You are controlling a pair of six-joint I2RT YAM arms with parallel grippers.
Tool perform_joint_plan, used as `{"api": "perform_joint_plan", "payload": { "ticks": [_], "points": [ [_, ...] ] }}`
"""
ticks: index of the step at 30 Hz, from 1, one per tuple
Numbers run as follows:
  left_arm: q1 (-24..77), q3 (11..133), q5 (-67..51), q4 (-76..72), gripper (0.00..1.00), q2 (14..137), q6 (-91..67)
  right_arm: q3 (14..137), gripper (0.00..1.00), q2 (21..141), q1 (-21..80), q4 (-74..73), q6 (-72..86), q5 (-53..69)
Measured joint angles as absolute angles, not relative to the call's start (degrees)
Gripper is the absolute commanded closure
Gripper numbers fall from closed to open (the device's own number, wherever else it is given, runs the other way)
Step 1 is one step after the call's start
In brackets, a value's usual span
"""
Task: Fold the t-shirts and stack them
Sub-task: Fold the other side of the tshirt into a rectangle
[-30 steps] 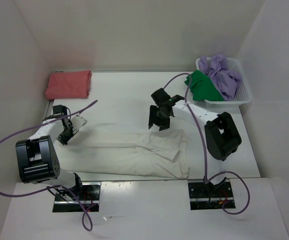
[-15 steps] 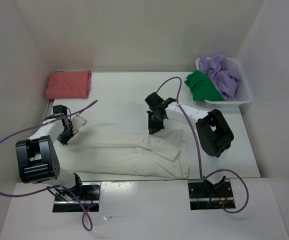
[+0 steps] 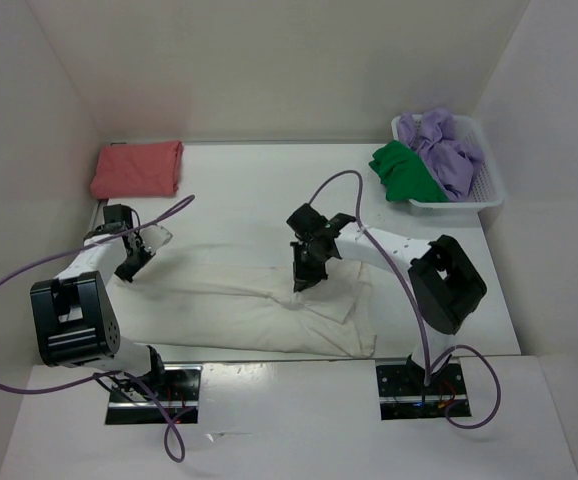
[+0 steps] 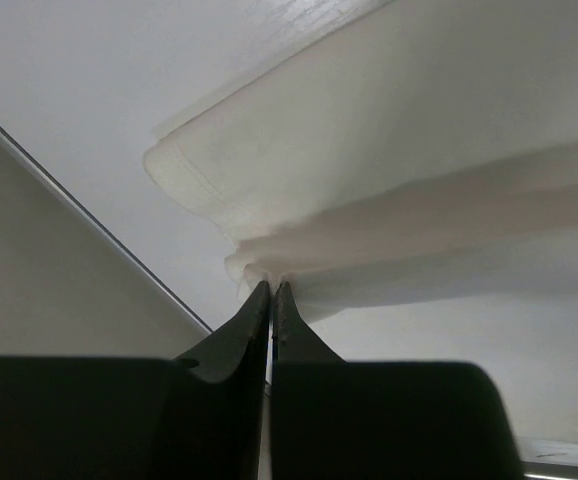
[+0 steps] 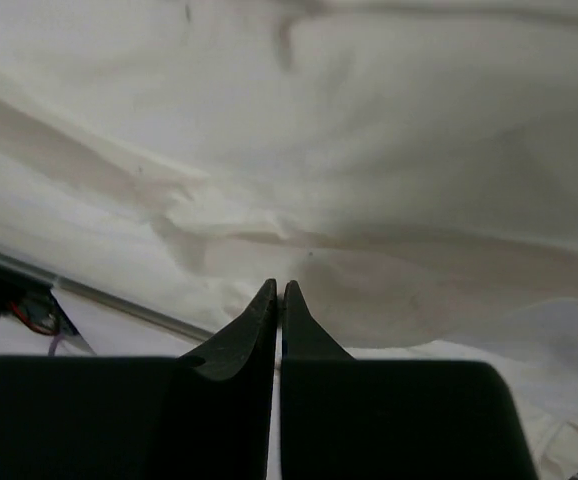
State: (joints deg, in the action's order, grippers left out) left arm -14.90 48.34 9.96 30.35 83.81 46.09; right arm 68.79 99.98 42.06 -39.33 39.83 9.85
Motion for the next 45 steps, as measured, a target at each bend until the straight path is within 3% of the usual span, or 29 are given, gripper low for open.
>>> {"api": "perform_joint_plan", "payload": {
  "ticks": [11,13,14,18,22,27,31,39,45],
  "points": [
    [-14.9,44.5,11.3,34.2,0.77,78.8,49.6,63.7,0.8,99.1,50.5,-38.9,43.3,16.3],
    [-14.9,43.9,12.3,34.6,0.69,76.9,49.9,63.7,0.76,99.1,51.6,-38.8,43.5,17.4],
    [-14.9,43.5,12.9,34.8,0.57,75.8,50.5,63.7,0.73,99.1,52.1,-38.7,43.7,17.9],
    [-14.9,41.9,16.0,35.7,0.42,72.3,52.6,63.2,0.64,99.0,53.8,-38.4,43.8,19.5],
    [-14.9,41.7,17.7,37.1,0.36,69.7,54.1,62.8,0.62,96.9,54.2,-38.4,44.1,19.9],
    [-11.7,47.7,16.4,40.8,0.33,69.0,54.4,61.2,0.61,85.9,53.1,-38.8,47.7,16.5],
    [1.5,56.0,13.0,41.7,0.33,68.7,53.9,55.6,0.58,72.8,47.7,-40.5,53.4,12.0],
    [46.4,61.2,5.1,41.8,0.31,72.1,51.9,41.9,0.54,59.5,39.9,-46.2,64.5,6.5],
    [61.2,61.2,-1.3,40.1,0.31,83.3,49.5,39.4,0.54,59.4,36.4,-46.3,66.5,5.7]
  ]
}}
